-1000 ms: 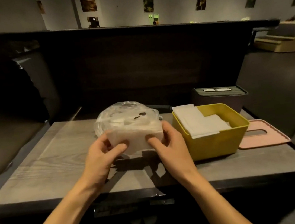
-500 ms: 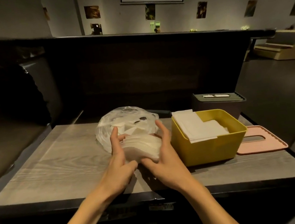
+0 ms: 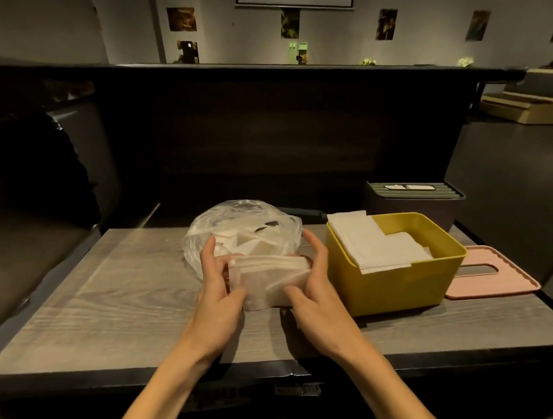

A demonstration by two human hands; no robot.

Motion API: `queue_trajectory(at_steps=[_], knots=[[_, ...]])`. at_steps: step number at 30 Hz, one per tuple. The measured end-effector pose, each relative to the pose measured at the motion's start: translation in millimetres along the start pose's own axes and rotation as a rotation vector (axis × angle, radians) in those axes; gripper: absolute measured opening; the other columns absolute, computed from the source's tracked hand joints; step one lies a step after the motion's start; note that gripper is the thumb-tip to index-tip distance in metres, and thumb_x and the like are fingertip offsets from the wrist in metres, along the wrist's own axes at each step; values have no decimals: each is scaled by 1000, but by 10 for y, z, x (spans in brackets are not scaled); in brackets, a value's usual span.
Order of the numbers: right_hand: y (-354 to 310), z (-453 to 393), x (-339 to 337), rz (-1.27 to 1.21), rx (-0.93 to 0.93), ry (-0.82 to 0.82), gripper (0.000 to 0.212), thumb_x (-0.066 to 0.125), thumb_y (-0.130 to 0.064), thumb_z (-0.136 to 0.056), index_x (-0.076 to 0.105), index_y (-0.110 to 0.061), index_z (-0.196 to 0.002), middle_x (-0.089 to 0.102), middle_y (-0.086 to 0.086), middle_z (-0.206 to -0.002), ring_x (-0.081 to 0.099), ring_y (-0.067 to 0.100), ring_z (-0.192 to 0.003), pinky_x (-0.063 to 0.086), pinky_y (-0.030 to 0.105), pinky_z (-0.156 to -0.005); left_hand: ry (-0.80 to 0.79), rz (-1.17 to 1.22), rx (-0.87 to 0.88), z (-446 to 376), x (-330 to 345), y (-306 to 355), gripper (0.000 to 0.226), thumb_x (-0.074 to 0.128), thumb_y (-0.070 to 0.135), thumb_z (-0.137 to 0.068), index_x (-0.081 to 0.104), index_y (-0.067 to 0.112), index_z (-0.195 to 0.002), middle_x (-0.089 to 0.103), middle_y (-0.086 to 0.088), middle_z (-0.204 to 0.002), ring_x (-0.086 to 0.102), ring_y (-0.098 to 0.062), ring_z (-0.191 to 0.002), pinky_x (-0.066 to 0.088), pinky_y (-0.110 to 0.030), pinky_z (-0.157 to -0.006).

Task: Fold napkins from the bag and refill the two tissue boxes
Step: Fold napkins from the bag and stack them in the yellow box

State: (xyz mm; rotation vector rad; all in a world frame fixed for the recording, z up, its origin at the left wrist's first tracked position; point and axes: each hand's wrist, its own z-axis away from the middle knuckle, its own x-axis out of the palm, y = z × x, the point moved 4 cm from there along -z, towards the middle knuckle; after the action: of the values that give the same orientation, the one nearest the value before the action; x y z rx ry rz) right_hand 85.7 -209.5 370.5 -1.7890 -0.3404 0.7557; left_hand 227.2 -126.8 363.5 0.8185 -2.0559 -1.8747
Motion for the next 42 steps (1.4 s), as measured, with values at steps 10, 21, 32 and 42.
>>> queue_trajectory(at_steps=[10, 21, 32, 42], knots=[[89, -20, -3, 171, -55, 52, 50, 54, -24, -107, 35, -46, -148, 44, -15, -152, 44, 4, -139, 43, 38, -116, 91, -344, 203, 29, -2, 74, 55, 77, 11, -90, 57, 20, -140, 51, 21, -121, 44, 26, -111, 34, 4, -89], [-409, 118, 3, 461, -280, 131, 29, 57, -26, -106, 61, -25, -135, 60, -11, -127, 57, 2, -115, 52, 26, -100, 193, -123, 33, 60, -342, 207, 77, 74, -2, -88, 41, 22, -153, 60, 8, -129, 60, 3, -105, 51, -5, -78], [-1201, 1, -1217, 650, -436, 100, 44, 61, -21, -102, 45, -31, -141, 63, -1, -119, 64, 15, -101, 59, 38, -87, -59, -119, 203, -435, 156, 1454, 80, 76, 3, -87, 39, 24, -155, 61, 14, -117, 64, -4, -109, 55, -26, -91], [-694, 170, -2090, 913, -59, 188, 24, 52, -36, -106, 49, -37, -129, 66, -3, -119, 64, 16, -95, 57, 41, -91, -395, -415, 278, -1097, 1557, 1678, 72, 68, 15, -98, 32, 25, -159, 62, 1, -129, 63, -4, -98, 52, -11, -66]])
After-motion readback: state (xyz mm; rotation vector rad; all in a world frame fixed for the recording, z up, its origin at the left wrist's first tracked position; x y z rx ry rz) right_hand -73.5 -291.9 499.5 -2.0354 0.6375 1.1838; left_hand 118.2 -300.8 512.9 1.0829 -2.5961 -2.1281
